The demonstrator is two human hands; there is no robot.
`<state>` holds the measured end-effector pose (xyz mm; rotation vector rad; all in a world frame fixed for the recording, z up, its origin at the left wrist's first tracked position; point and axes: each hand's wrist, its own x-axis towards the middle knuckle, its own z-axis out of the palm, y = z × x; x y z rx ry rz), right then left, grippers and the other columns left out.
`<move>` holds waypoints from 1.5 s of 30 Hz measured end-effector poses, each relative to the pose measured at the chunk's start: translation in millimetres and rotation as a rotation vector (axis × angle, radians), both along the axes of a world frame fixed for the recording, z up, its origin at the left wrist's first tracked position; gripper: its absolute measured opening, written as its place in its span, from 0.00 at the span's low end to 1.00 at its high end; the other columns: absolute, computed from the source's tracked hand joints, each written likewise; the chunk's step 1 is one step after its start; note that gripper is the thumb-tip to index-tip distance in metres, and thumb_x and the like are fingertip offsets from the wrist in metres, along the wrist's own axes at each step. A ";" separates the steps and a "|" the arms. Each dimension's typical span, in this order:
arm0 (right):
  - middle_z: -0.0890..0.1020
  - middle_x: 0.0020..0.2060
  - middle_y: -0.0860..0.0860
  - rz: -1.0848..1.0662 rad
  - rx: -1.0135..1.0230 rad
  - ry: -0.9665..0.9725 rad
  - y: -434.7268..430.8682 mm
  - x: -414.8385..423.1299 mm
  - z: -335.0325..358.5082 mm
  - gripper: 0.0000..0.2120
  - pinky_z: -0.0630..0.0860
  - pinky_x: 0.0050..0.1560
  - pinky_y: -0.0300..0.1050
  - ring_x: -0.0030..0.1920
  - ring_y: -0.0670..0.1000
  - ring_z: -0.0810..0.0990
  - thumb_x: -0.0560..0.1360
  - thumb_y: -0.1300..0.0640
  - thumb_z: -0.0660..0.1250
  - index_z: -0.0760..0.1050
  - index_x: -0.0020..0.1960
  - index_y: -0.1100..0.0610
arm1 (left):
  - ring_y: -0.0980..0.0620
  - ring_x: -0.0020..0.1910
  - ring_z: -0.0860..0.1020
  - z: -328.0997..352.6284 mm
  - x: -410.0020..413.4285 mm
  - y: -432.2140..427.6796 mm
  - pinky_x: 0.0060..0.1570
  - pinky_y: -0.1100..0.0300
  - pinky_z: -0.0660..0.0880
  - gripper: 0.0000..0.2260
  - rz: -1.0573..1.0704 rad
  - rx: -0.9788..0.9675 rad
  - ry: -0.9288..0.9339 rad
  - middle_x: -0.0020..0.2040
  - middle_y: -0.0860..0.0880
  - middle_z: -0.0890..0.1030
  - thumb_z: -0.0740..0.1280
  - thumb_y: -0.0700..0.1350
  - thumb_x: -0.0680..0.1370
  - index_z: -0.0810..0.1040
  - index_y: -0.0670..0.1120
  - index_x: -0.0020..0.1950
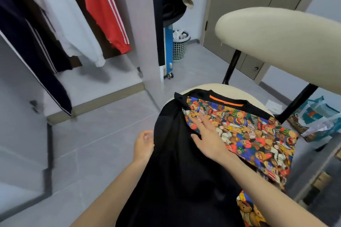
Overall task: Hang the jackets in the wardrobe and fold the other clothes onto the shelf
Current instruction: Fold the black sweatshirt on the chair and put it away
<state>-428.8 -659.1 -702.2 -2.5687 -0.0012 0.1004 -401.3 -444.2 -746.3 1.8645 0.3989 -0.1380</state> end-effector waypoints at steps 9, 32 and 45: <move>0.41 0.79 0.50 0.115 -0.261 0.040 37.2 70.3 -18.6 0.33 0.49 0.76 0.60 0.78 0.59 0.38 0.79 0.55 0.63 0.51 0.78 0.43 | 0.52 0.60 0.75 -50.2 28.6 10.8 0.59 0.62 0.69 0.19 -0.208 -0.016 0.130 0.60 0.53 0.74 0.67 0.49 0.79 0.70 0.50 0.69; 0.34 0.77 0.50 0.060 -0.470 0.040 41.2 81.5 -65.9 0.32 0.42 0.75 0.64 0.78 0.60 0.42 0.79 0.46 0.54 0.42 0.78 0.41 | 0.49 0.42 0.75 -73.4 111.1 54.5 0.44 0.57 0.68 0.16 -0.437 0.325 -0.090 0.40 0.47 0.77 0.59 0.53 0.82 0.73 0.43 0.42; 0.73 0.64 0.55 0.317 -0.465 -0.421 73.0 35.9 14.7 0.37 0.71 0.62 0.58 0.61 0.60 0.72 0.59 0.50 0.81 0.68 0.64 0.48 | 0.50 0.37 0.71 79.2 99.8 52.2 0.34 0.67 0.67 0.20 -0.563 0.244 -0.039 0.34 0.49 0.72 0.59 0.52 0.82 0.73 0.37 0.39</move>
